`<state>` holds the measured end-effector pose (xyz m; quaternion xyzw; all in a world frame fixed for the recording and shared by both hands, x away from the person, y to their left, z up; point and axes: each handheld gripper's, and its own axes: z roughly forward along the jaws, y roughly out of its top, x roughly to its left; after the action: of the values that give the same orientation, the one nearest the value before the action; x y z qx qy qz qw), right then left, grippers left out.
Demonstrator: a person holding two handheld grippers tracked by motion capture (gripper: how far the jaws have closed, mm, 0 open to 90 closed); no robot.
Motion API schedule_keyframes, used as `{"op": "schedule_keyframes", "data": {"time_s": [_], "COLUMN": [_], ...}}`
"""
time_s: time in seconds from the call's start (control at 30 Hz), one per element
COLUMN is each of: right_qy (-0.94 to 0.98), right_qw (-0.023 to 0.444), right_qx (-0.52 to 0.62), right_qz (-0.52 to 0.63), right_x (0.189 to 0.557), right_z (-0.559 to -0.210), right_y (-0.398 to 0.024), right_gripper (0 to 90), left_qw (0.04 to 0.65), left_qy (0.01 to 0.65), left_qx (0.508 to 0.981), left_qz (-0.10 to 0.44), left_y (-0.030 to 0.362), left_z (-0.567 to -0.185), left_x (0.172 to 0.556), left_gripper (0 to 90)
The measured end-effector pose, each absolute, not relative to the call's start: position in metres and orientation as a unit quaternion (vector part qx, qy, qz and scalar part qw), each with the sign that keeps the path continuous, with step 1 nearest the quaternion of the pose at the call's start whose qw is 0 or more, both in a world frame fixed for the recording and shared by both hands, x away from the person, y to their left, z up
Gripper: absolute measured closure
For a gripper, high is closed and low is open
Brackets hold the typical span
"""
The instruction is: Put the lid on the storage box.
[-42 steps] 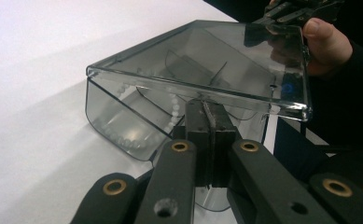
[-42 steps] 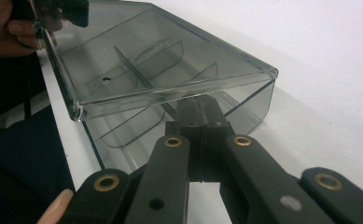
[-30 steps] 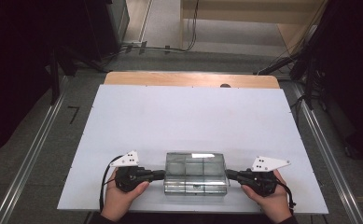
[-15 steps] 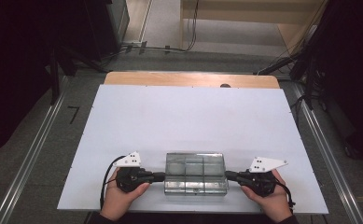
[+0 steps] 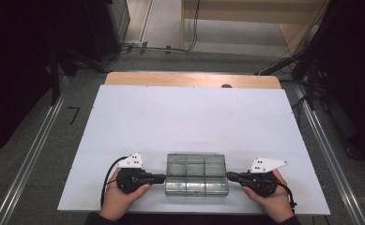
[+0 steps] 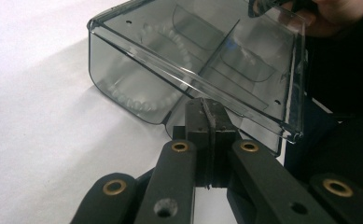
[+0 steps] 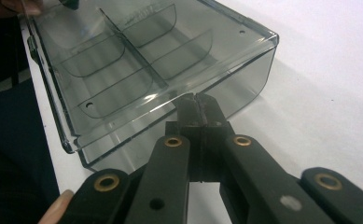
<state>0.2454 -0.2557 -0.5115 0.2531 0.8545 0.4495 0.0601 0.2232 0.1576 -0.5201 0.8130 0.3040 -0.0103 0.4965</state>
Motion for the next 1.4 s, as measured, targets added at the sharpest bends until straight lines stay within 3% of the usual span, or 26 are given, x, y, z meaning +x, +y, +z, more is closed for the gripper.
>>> {"op": "schedule_keyframes", "data": {"time_s": [0.33, 0.47, 0.63, 0.97, 1.13, 1.4], "right_qy": [0.855, 0.849, 0.837, 0.812, 0.801, 0.788], "right_qw": [0.061, 0.067, 0.081, 0.106, 0.123, 0.132], "right_qx": [0.257, 0.265, 0.273, 0.300, 0.313, 0.321], "right_qz": [0.447, 0.452, 0.468, 0.489, 0.495, 0.509], "right_x": [0.247, 0.247, 0.247, 0.247, 0.247, 0.249], "right_z": [-0.513, -0.511, -0.508, -0.499, -0.496, -0.492], "right_y": [-0.257, -0.260, -0.265, -0.271, -0.274, -0.284], "right_gripper": [87.7, 86.2, 76.7, 41.8, 26.5, 17.8], "left_qw": [0.493, 0.504, 0.513, 0.536, 0.547, 0.557], "left_qy": [0.303, 0.303, 0.301, 0.305, 0.306, 0.311], "left_qx": [0.815, 0.809, 0.804, 0.786, 0.777, 0.767], "left_qz": [-0.007, -0.002, 0.016, 0.049, 0.057, 0.066], "left_y": [0.158, 0.160, 0.159, 0.163, 0.167, 0.174], "left_z": [-0.520, -0.518, -0.514, -0.507, -0.505, -0.504], "left_x": [0.223, 0.223, 0.221, 0.220, 0.219, 0.220], "left_gripper": [89.7, 85.1, 73.3, 52.0, 46.4, 34.5]}}
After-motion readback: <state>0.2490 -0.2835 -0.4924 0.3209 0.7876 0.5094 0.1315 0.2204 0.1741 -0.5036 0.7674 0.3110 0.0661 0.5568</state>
